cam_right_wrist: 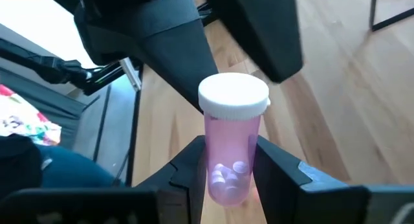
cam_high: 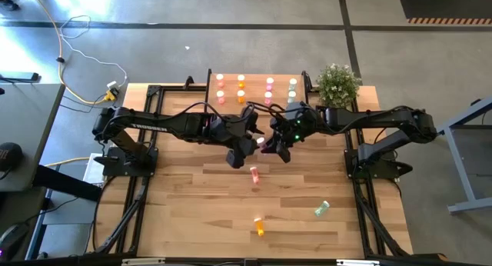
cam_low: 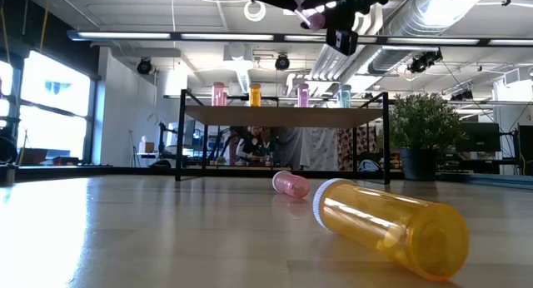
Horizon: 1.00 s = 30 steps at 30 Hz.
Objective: Pick and place medicine bottles onto shelf by color
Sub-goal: Put the purple pill bottle on the shelf aligned with the other purple pill bottles
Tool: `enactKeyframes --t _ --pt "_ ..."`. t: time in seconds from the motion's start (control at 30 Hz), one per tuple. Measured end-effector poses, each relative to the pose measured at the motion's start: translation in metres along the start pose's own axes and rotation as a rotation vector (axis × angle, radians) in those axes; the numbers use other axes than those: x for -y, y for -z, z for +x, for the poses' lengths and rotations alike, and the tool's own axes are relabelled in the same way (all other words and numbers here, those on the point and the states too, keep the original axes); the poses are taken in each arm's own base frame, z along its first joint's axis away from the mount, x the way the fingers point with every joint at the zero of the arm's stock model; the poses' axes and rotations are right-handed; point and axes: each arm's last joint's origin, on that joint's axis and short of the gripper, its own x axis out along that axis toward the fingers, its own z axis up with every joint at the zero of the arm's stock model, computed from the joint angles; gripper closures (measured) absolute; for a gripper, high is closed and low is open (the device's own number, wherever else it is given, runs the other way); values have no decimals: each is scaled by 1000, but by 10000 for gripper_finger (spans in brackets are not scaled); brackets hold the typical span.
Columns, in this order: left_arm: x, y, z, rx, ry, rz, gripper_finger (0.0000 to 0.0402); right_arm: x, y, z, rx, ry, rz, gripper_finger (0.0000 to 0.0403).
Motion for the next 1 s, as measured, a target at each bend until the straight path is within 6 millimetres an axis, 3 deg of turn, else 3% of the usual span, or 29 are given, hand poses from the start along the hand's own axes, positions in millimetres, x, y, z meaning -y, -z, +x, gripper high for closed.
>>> enactKeyframes --t 0.17,0.63,0.8,1.0 --pt "0 0 0 -20 -22 -1 163 1 0 0 4 10 -7 299" --pt "-6 6 -11 -97 -82 -55 165 1 -3 -5 67 120 -41 299" --pt "-14 10 -25 -97 -109 -107 165 -3 -7 -21 161 216 -76 299" --pt "-30 22 -46 -106 -150 -213 165 -12 -14 -58 354 408 -165 299"
